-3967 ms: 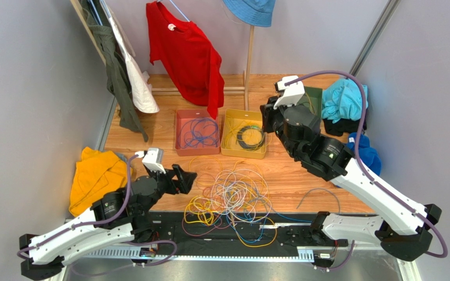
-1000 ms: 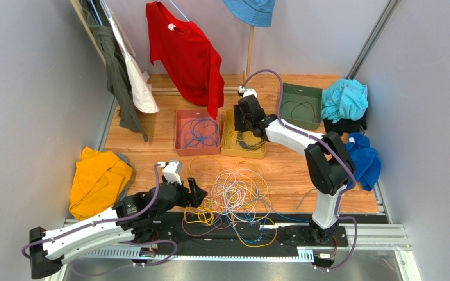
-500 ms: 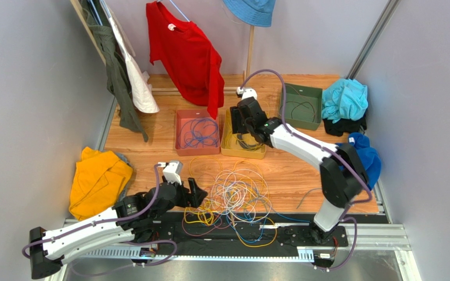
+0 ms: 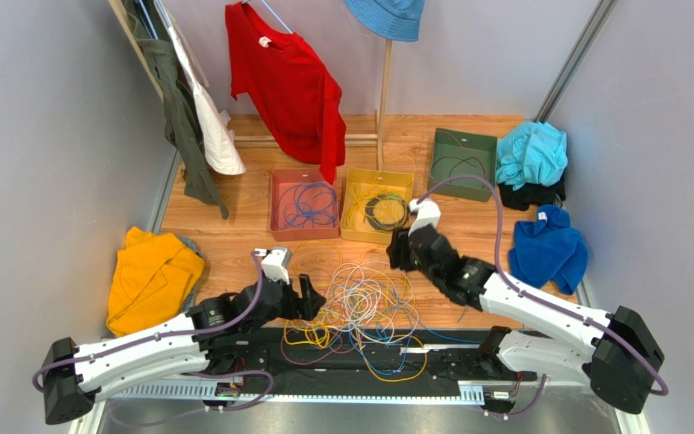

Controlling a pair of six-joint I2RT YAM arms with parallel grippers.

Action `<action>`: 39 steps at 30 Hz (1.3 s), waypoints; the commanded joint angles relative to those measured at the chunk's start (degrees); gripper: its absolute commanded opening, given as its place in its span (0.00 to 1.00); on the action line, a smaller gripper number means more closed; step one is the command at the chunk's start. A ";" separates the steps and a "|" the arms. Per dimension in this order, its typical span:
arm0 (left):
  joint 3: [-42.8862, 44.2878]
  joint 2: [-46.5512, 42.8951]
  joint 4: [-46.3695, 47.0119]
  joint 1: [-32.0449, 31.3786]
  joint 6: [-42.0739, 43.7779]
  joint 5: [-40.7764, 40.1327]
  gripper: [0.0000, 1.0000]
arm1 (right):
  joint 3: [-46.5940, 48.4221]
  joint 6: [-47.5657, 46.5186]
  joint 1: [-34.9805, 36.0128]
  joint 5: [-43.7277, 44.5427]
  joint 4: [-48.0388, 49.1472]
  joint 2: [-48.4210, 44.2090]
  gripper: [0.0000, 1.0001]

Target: Untangle the cables

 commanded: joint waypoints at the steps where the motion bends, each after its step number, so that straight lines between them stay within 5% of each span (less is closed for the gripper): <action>1: 2.92 4.95 4.70 -0.02 0.80 1.82 0.93 | -6.35 4.70 7.22 6.33 0.39 -3.26 0.50; 21: 2.93 5.13 4.88 -0.02 -0.16 1.73 0.93 | -13.66 9.98 8.63 0.20 5.75 -11.09 0.50; 30: 2.66 5.40 5.49 -0.10 -0.78 2.43 0.93 | -12.86 11.11 10.65 -4.83 6.63 -4.60 0.44; 33: 2.49 5.31 5.41 -0.28 -0.87 2.43 0.93 | -13.30 11.56 11.09 -5.09 7.24 -4.24 0.34; 37: 2.40 4.87 5.23 -0.37 -0.87 2.34 0.93 | -11.47 10.60 11.62 -3.60 4.97 -7.13 0.04; 39: 2.40 4.79 5.05 -0.46 -0.87 2.26 0.93 | -9.19 9.11 11.71 -2.37 2.86 -10.19 0.00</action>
